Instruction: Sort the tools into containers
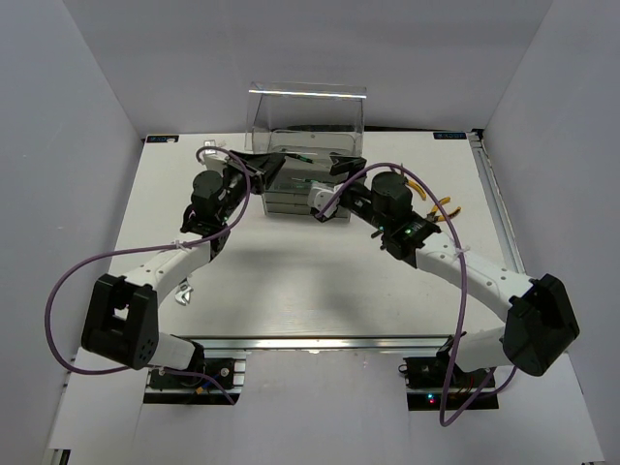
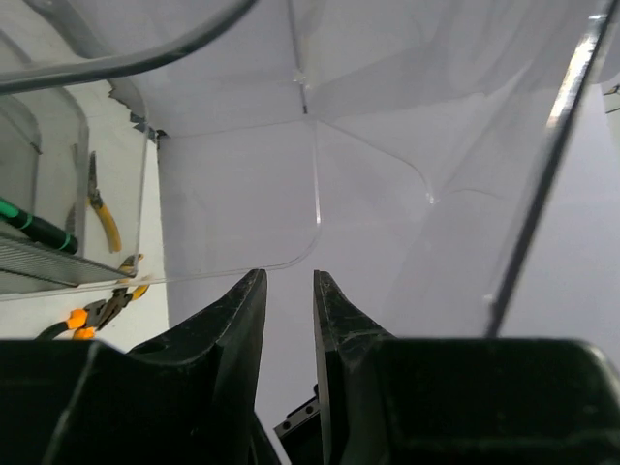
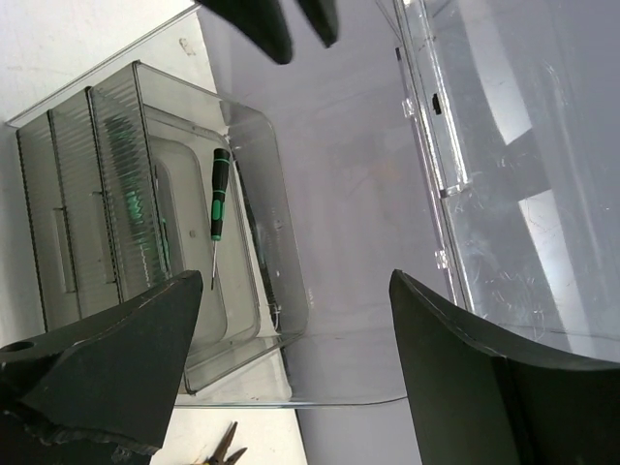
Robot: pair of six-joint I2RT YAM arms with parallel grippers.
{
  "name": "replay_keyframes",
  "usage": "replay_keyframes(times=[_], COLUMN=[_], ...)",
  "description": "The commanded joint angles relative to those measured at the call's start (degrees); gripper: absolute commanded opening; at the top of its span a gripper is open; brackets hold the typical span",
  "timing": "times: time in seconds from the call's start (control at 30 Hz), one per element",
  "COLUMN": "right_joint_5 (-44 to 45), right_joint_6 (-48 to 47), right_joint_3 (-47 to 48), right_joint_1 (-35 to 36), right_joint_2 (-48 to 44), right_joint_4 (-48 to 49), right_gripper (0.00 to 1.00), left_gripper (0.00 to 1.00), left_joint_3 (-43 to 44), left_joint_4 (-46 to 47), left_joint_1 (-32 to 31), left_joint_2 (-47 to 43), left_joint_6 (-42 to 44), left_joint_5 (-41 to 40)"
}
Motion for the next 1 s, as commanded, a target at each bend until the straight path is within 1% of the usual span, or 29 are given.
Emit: replay_keyframes(times=[0.0,0.1,0.13,0.2,0.23,0.27,0.33,0.37,0.4,0.47,0.6,0.63,0.67,0.7,0.73,0.77,0.8,0.83,0.87,0.9,0.93,0.97], right_joint_5=[0.42,0.6,0.25,-3.34,-5.09,-10.25,-15.2,-18.96,-20.39,-22.94,-23.22,-23.3,-23.65,-24.35,-27.32,-29.61,-32.42,-39.23,-42.96,-46.39,-51.64,-53.69], right_joint_6=[-0.57,-0.39,-0.39,-1.26,-3.62,-4.95,-7.68,-8.3,-8.22,-7.6,-6.46,-5.59,-2.79,-0.5,2.22,7.99,10.83,13.21,14.97,16.03,16.13,16.13], right_joint_3=[-0.28,-0.54,-0.54,-0.02,-0.19,-0.01,1.65,1.92,1.92,0.96,-1.24,-1.59,-1.51,-1.16,-0.37,2.33,3.93,5.33,8.31,9.99,11.57,13.94], right_joint_1=[0.32,0.23,0.23,0.23,0.32,0.23,0.23,0.14,0.14,0.14,-0.12,-0.29,-0.73,-2.48,-3.8,-5.38,-9.57,-12.05,-14.42,-18.27,-20.05,-21.55], right_joint_2=[-1.91,-1.9,-2.17,-3.13,-3.66,-4.01,-4.54,-4.63,-4.72,-4.81,-4.81,-4.63,-4.46,-3.76,-3.06,-0.96,0.28,1.6,4.66,6.25,7.83,10.37], right_joint_4=[4.29,3.5,1.85,-3.06,-6.14,-14.09,-24.22,-30.8,-33.04,-36.65,-38.33,-38.34,-38.34,-38.16,-38.51,-39.21,-41.04,-42.02,-43.42,-47.7,-49.74,-51.42], right_gripper=[0.85,0.85,0.85,0.86,0.88,0.88,0.89,0.89,0.88,0.87,0.84,0.84,0.84,0.84,0.84,0.84,0.83,0.83,0.82,0.77,0.75,0.71], left_gripper=[0.37,0.37,0.37,0.37,0.37,0.37,0.37,0.37,0.37,0.37,0.37,0.37,0.37,0.37,0.37,0.37,0.37,0.37,0.38,0.38,0.38,0.38], left_joint_3=[-1.76,-3.96,-4.49,-6.25,-7.04,-8.87,-10.99,-12.13,-14.4,-16.61,-21.01,-21.45,-21.72,-21.9,-21.81,-21.55,-20.76,-20.23,-19.53,-18.83,-17.43,-16.81], left_joint_4=[-0.2,-0.38,-0.55,-0.81,-0.99,-1.17,-1.78,-2.04,-2.39,-3.19,-4.77,-4.77,-4.86,-4.86,-4.86,-4.86,-4.77,-4.77,-4.77,-4.77,-4.51,-3.99], left_joint_1=[0.24,0.32,0.32,0.59,0.68,0.76,0.94,1.2,1.38,1.64,2.17,2.17,2.26,2.26,2.26,2.34,2.35,2.26,2.34,2.26,2.34,2.35], left_joint_2=[-2.2,-2.99,-3.34,-4.57,-5.1,-6.5,-8.08,-8.87,-10.71,-12.65,-15.91,-15.91,-15.83,-15.22,-14.69,-13.9,-11.8,-10.65,-9.42,-8.11,-5.39,-3.98], left_joint_6=[0.56,0.3,0.64,1.43,1.96,2.4,2.49,2.49,2.67,2.58,2.67,2.84,2.84,3.19,3.46,3.63,4.59,4.95,5.48,6.79,7.15,7.85], left_joint_5=[0.64,0.82,0.82,1.17,1.25,1.26,1.26,1.17,0.99,0.38,-0.33,-0.33,-0.24,-0.06,0.37,0.9,1.43,2.65,3.27,3.89,4.33,5.29])
